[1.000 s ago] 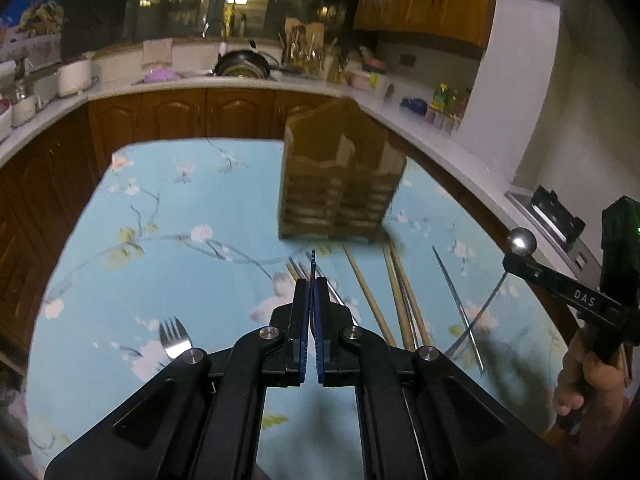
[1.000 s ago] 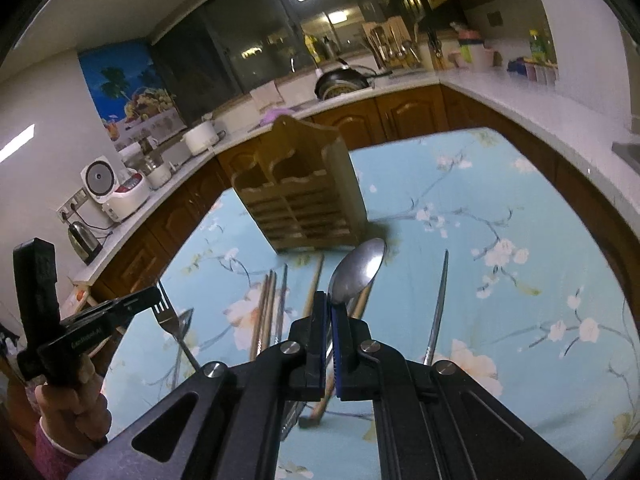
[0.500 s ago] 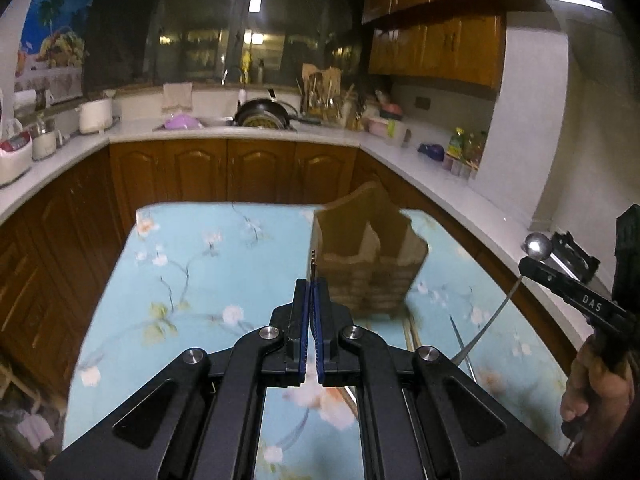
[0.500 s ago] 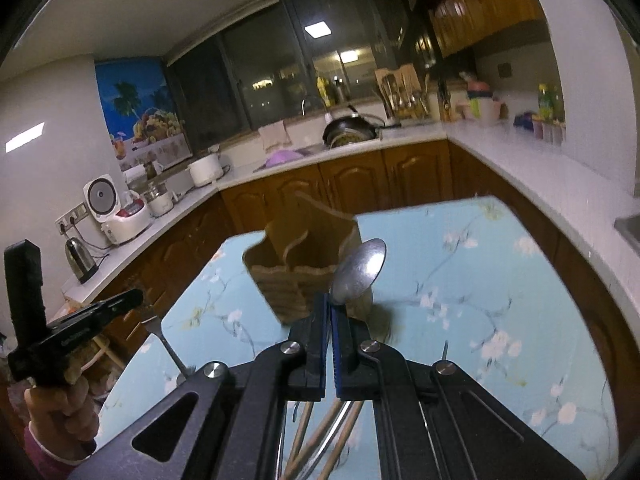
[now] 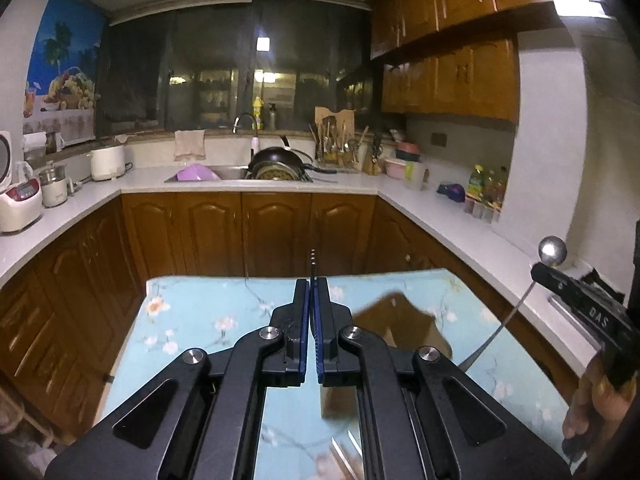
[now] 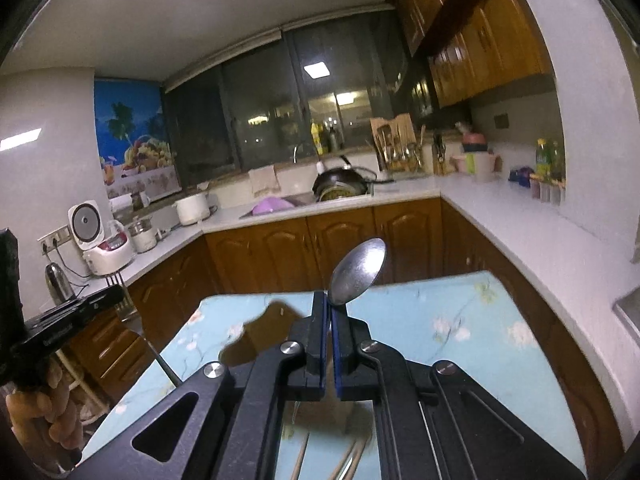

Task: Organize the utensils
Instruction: 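Carry the spoon and fork to the wooden holder and lower them in, then open both tools to release the spoon and fork into the holder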

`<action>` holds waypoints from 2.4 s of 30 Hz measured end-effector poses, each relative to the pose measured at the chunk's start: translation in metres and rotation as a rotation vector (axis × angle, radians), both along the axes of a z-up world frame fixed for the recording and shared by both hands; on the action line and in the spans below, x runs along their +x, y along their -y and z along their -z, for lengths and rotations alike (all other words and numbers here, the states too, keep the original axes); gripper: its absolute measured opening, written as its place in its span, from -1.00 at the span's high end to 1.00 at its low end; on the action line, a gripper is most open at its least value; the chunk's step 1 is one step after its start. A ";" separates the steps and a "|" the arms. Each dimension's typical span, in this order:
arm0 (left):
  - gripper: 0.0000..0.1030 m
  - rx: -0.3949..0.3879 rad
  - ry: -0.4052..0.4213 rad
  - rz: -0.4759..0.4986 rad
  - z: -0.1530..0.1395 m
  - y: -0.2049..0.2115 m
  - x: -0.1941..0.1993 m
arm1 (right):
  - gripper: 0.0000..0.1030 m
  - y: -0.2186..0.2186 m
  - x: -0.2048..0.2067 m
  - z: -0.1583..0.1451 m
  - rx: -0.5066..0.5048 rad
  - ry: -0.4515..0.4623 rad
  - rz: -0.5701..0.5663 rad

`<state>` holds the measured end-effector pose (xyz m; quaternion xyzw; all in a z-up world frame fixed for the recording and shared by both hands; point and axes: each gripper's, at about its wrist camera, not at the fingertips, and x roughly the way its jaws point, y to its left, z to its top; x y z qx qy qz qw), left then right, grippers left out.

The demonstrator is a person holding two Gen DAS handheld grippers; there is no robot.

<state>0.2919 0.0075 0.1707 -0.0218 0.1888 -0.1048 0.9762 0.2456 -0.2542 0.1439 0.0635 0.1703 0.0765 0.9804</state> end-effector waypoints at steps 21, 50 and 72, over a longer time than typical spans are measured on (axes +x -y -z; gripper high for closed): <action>0.96 0.113 -0.100 -0.030 0.079 0.045 0.086 | 0.96 -0.010 0.079 0.066 -0.056 -0.145 -0.022; -0.02 0.101 -0.137 0.003 0.081 0.039 0.058 | 0.38 0.002 0.071 0.084 0.035 -0.214 -0.057; -0.79 -0.050 -0.280 -0.061 0.133 -0.016 -0.096 | -0.89 0.025 -0.094 0.099 0.088 -0.161 -0.004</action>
